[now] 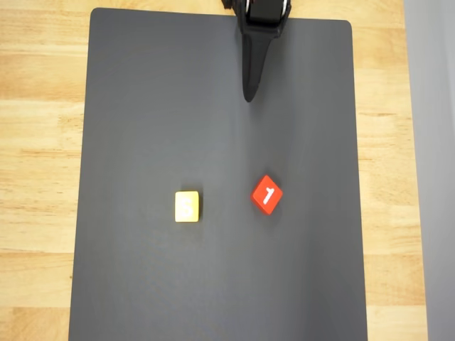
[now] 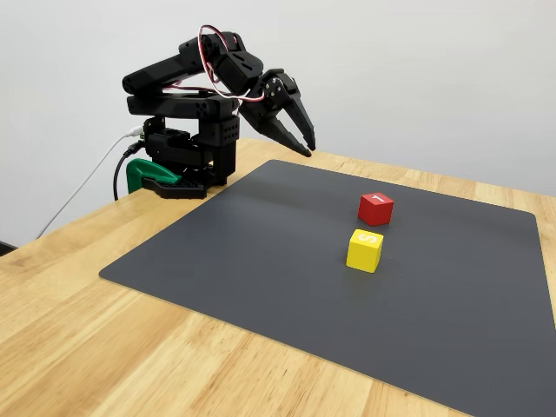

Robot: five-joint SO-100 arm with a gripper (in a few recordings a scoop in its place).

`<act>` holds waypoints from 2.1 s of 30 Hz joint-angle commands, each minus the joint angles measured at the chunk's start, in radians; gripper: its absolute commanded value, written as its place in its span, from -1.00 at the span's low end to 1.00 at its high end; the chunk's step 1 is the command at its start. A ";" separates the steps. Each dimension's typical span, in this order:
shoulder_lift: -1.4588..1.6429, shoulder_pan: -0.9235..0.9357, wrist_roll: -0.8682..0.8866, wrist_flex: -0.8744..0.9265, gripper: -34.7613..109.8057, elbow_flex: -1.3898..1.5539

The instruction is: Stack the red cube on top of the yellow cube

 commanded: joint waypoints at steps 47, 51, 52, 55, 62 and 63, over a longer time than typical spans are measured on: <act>-1.695 -0.064 -0.578 0.325 -0.06 -1.313; -1.772 -0.071 -0.588 0.336 -0.03 -1.368; -1.790 -0.069 -0.592 0.336 -0.03 -1.379; -1.842 -0.067 -0.621 0.334 -0.03 -1.402; -1.967 -0.066 -0.635 0.356 -0.01 -1.488; -1.982 -0.067 -0.634 0.359 -0.01 -1.497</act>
